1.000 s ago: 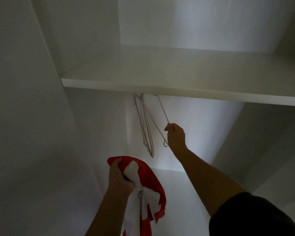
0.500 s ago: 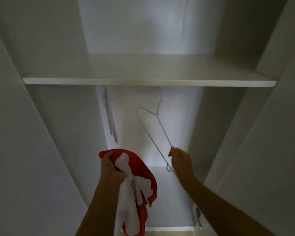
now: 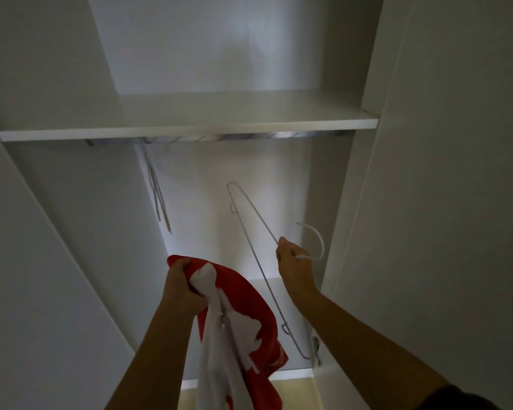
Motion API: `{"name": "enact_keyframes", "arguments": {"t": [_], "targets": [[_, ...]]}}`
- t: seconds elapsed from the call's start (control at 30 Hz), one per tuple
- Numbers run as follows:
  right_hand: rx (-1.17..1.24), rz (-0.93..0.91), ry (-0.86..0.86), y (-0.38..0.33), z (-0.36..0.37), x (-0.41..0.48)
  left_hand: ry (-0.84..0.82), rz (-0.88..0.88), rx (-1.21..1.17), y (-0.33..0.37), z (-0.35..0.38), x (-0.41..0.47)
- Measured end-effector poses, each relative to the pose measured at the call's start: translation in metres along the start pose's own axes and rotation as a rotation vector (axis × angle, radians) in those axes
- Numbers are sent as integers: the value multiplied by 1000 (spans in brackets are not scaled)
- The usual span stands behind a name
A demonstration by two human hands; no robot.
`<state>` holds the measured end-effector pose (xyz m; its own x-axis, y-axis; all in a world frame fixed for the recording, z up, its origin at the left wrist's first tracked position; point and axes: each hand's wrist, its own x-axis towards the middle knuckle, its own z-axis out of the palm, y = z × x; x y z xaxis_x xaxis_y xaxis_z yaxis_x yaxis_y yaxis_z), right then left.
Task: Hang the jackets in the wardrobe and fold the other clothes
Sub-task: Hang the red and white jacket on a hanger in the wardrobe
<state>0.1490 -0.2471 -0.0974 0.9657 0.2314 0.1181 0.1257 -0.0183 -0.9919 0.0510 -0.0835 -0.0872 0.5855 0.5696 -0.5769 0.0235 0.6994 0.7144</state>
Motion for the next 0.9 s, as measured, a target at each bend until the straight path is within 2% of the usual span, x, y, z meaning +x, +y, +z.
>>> {"name": "enact_keyframes", "arguments": {"t": [0.1,0.3,0.4,0.63,0.8,0.9], "targets": [[66,-38,-36,-25,-1,-4,-51,-129,-37,-4,9,-6],[530,35,-37,-67,-10,-15,-96,-103,29,-11,25,-13],[636,71,-16,-64,-10,-20,-116,-78,74,-7,32,-16],[572,169,-98,-18,4,-26,-143,-2,-14,24,34,-20],[185,236,-306,19,3,-37,-152,145,-230,69,10,-19],[68,225,-383,16,-1,-35,-67,191,-124,76,-7,-18]]}}
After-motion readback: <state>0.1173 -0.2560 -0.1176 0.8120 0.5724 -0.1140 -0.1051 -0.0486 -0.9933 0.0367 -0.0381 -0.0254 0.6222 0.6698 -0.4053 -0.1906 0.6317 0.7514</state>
